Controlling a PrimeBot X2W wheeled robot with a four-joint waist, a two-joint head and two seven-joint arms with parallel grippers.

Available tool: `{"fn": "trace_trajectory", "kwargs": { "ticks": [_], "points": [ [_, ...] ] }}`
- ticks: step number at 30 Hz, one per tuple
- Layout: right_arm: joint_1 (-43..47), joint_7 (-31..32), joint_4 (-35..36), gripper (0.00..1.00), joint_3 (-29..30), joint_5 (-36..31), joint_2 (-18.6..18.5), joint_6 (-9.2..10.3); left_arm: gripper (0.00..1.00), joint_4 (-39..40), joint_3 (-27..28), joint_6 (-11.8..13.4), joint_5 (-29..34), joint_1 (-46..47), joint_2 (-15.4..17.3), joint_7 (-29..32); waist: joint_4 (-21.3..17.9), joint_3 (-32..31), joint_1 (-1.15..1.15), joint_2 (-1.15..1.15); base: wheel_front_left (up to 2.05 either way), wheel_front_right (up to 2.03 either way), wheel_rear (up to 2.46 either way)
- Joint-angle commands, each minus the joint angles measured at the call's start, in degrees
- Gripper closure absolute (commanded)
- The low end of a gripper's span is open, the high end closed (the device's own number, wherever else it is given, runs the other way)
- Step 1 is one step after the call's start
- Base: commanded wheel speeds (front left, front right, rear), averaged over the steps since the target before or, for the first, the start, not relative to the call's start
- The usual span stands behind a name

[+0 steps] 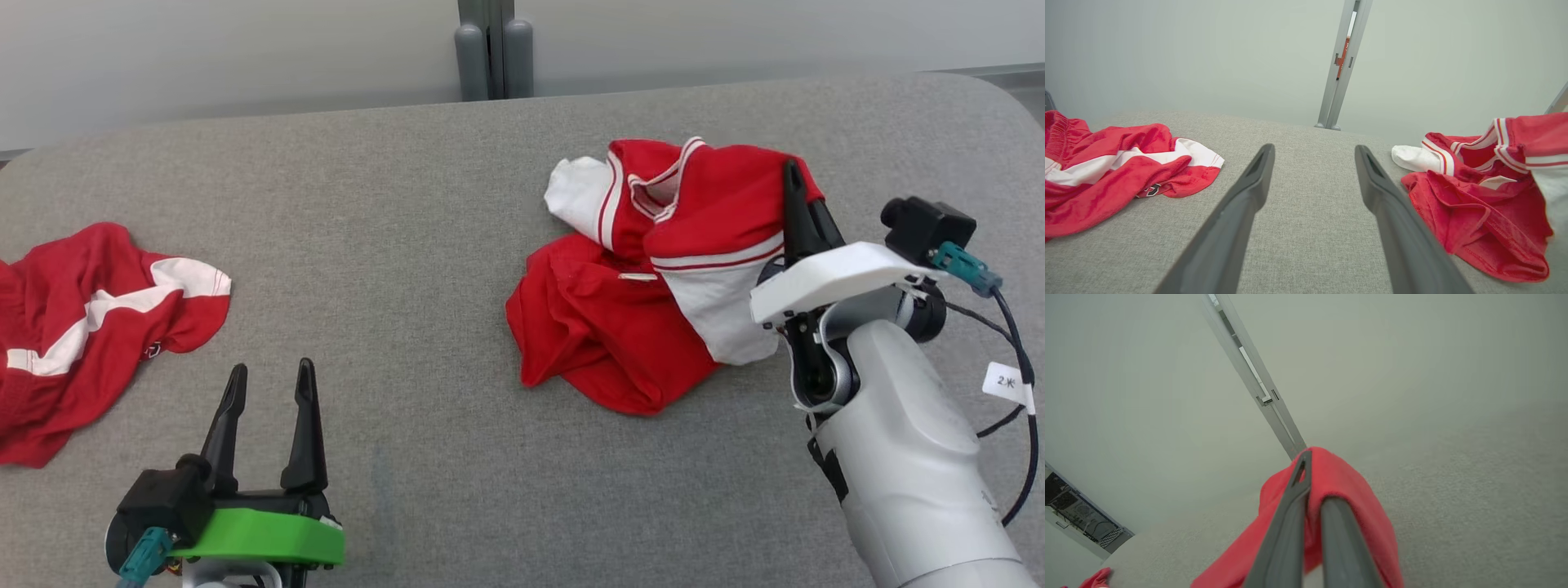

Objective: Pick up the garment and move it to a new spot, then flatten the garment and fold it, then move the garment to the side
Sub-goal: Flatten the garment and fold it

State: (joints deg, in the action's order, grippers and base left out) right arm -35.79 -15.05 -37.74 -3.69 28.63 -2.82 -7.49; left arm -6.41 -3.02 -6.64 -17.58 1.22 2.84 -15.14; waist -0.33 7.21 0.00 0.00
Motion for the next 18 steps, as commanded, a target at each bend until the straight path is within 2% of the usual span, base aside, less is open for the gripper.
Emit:
{"fn": "trace_trajectory", "kwargs": {
  "ticks": [1, 2, 3, 11, 18],
  "points": [
    [0.9, -0.2, -0.9, 0.81, 1.4, -1.1, -0.2, 0.00, 0.00, -0.1, 0.1, -0.3, 0.0, 0.8, 0.1, 0.0, -0.2, 0.4, 0.00, 0.00, 0.00, 0.00, 0.00],
    [1.5, -0.2, -2.1, 0.20, 2.5, -1.5, -0.2, 0.00, 0.00, -0.2, 0.0, -0.3, 0.1, 1.0, 0.1, 0.0, -0.2, 0.6, 0.00, 0.00, 0.00, 0.00, 0.00],
    [1.7, -0.2, -2.8, 0.00, 3.3, -1.7, -0.1, 0.00, 0.00, -0.3, 0.0, -0.3, 0.1, 1.1, 0.1, 0.0, -0.3, 0.7, 0.00, 0.00, 0.00, 0.00, 0.00],
    [4.4, -0.2, -6.7, 0.00, 8.4, -7.4, -0.1, 0.00, 0.00, -0.8, 0.0, -0.5, 0.2, 1.2, 0.1, 0.0, -0.6, 0.5, 0.00, 0.00, 0.00, 0.00, 0.00],
    [11.0, -0.2, -3.7, 0.00, 9.1, -16.2, -0.2, 0.01, 0.00, -0.7, 0.4, -0.5, -0.2, -0.1, 0.1, 0.0, -1.0, -0.7, 0.00, 0.00, 0.00, 0.00, 0.00]
  ]
}}
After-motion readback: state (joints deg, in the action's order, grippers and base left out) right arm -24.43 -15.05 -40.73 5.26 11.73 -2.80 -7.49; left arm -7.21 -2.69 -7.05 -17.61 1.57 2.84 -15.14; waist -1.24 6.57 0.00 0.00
